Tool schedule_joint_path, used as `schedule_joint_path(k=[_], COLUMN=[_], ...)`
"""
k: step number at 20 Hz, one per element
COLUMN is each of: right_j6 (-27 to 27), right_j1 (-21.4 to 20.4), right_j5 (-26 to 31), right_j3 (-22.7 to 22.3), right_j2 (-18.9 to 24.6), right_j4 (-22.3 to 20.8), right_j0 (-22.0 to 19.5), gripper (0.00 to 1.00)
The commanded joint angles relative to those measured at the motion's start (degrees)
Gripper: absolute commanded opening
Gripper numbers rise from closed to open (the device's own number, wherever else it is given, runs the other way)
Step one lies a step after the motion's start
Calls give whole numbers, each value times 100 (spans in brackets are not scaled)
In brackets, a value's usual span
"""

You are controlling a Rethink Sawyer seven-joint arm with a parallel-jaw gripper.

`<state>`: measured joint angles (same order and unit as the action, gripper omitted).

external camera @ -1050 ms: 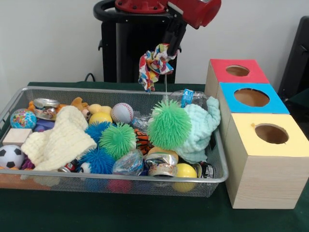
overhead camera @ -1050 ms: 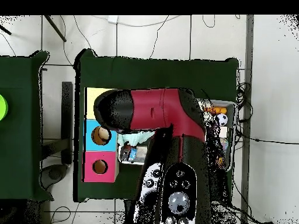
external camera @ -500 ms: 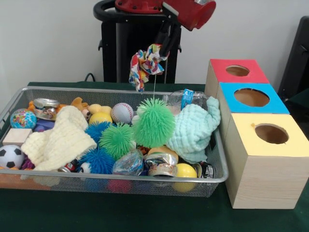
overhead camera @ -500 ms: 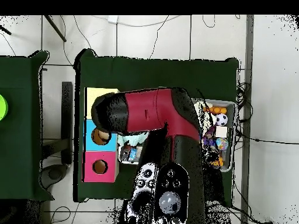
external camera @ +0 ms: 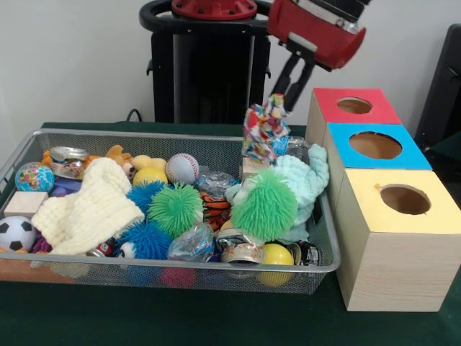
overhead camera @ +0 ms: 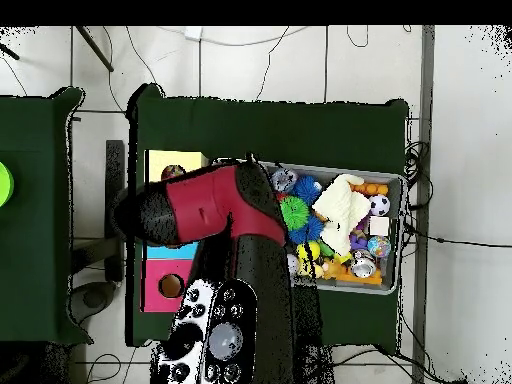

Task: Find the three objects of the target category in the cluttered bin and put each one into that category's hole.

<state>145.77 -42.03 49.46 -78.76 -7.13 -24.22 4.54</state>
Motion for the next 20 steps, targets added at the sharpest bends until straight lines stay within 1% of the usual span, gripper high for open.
schedule_joint_path(k=[1, 3, 7, 9, 13, 19, 20], right_j6=[1631, 1988, 2213, 2471, 2265, 1962, 1935], right_j1=[1182, 1509, 2016, 2287, 2422, 2428, 2452], right_j5=[-776, -1070, -1480, -1831, -2135, -2203, -2240], right_j3=[-164, -23, 79, 102, 40, 2, 2], right_j2=[-383, -631, -982, -1197, -1423, -1525, -1568], right_j4=[-513, -550, -525, -480, -273, 3, 80], right_j0=[575, 782, 1050, 1189, 1279, 1311, 1329], gripper=[0, 0, 0, 0, 0, 0, 100])
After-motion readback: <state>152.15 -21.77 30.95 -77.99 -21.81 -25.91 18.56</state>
